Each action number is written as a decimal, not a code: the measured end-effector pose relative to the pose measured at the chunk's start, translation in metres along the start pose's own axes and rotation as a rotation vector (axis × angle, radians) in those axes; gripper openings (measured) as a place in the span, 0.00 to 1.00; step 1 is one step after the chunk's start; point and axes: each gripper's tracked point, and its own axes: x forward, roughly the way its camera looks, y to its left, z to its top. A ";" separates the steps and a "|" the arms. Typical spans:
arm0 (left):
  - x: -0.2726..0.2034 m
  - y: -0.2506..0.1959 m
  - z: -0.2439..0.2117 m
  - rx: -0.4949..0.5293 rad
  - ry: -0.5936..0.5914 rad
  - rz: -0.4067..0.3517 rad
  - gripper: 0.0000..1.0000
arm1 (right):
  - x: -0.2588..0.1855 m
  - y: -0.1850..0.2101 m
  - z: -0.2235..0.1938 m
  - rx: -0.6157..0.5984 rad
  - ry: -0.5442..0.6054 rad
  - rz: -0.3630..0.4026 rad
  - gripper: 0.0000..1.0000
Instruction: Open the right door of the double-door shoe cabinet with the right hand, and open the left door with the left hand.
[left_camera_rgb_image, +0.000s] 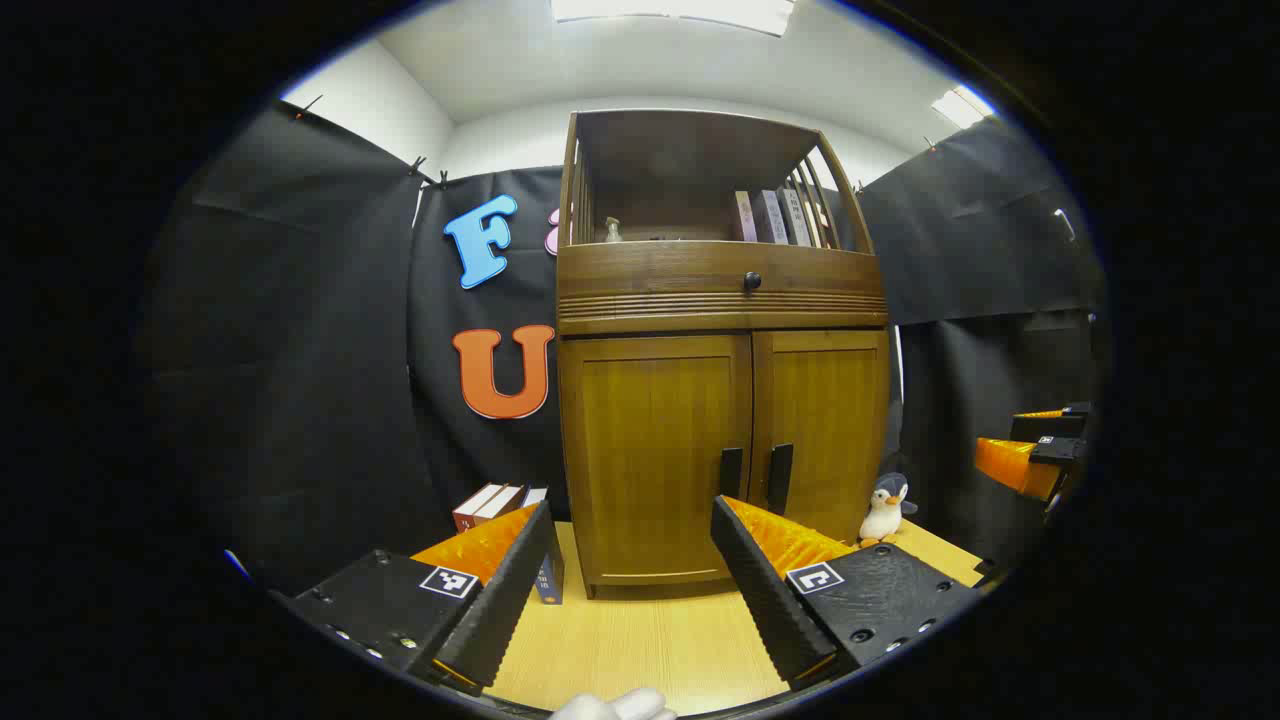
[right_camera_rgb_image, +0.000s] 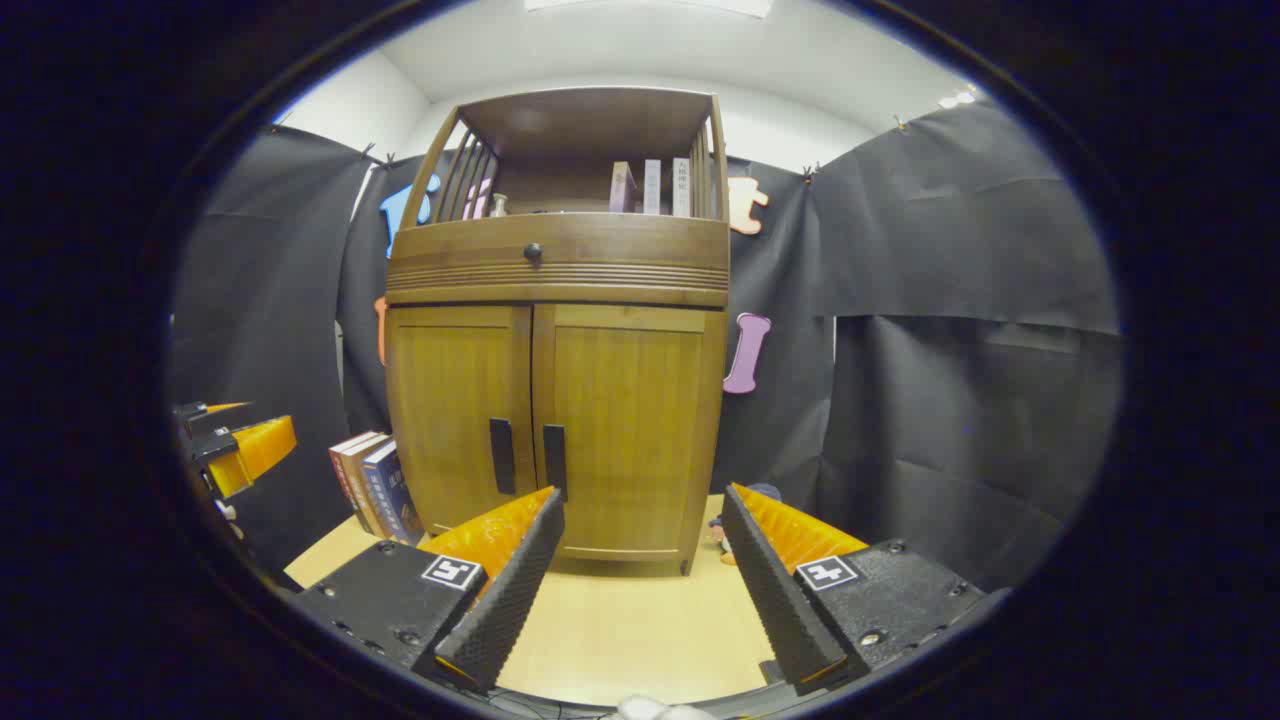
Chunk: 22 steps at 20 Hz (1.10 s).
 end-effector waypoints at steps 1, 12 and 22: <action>0.000 0.000 -0.001 0.000 0.000 0.000 0.96 | -0.001 0.001 0.000 0.002 -0.001 0.000 1.00; -0.005 0.002 -0.002 0.013 0.004 -0.006 0.96 | -0.003 0.006 -0.006 0.007 0.011 0.003 1.00; -0.013 0.005 -0.008 0.005 0.012 -0.026 0.96 | 0.022 0.010 -0.016 -0.003 0.025 -0.038 0.99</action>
